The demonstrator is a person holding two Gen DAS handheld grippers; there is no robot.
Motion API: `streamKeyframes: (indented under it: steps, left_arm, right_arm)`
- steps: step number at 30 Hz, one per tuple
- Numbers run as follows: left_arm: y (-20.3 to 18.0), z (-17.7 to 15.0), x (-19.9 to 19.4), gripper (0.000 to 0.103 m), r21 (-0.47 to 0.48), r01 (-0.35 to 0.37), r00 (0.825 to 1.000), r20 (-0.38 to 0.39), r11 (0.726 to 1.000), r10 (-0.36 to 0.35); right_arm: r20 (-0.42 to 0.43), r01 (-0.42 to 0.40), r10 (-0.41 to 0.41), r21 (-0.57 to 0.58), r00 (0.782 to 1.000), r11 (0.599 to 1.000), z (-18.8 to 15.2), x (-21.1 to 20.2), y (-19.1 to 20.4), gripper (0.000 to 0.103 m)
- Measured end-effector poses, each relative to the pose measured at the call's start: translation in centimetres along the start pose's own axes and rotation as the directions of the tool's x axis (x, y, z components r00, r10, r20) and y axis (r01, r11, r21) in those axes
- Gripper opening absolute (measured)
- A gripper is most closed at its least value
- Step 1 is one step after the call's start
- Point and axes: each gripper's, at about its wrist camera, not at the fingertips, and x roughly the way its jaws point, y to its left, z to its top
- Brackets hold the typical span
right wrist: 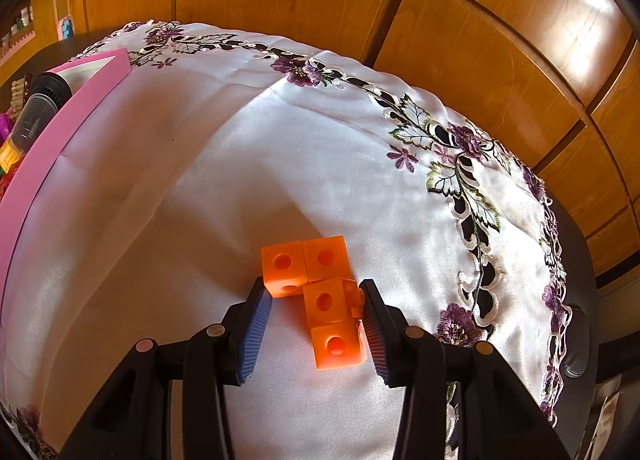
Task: Organize rigid objects
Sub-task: 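Carry the diffuser into the tray and set it down with the left gripper while the right holds the cubes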
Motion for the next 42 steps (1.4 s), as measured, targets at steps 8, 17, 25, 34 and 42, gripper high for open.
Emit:
streamKeyframes:
  steps: [8, 17, 25, 34, 42]
  left_arm:
    - [-0.3, 0.4, 1.9, 0.052, 0.045, -0.05, 0.999, 0.012, 0.998, 0.05]
    - [-0.8, 0.0, 2.3, 0.052, 0.07, -0.073, 0.997, 0.015, 0.995, 0.072]
    - [-1.0, -0.2, 2.2, 0.052, 0.084, -0.091, 0.996, 0.015, 0.992, 0.09]
    - [-1.0, -0.3, 2.2, 0.052, 0.085, -0.097, 0.995, 0.015, 0.992, 0.096]
    - [-1.0, -0.2, 1.3, 0.053, 0.08, -0.104, 0.994, 0.05, 0.991, 0.1]
  right_arm:
    - [0.0, 0.005, -0.005, -0.003, 1.0, 1.0, 0.0, -0.1, 0.0, 0.045]
    - [0.0, 0.008, -0.008, -0.003, 1.0, 1.0, 0.0, -0.1, 0.0, 0.045]
    - [0.002, 0.015, -0.015, -0.01, 1.0, 1.0, 0.1, -0.1, 0.1, 0.045]
    - [0.001, 0.016, -0.016, -0.009, 1.0, 1.0, 0.0, -0.1, 0.2, 0.045]
    - [0.0, 0.013, -0.013, -0.005, 1.0, 1.0, -0.1, -0.1, 0.1, 0.045]
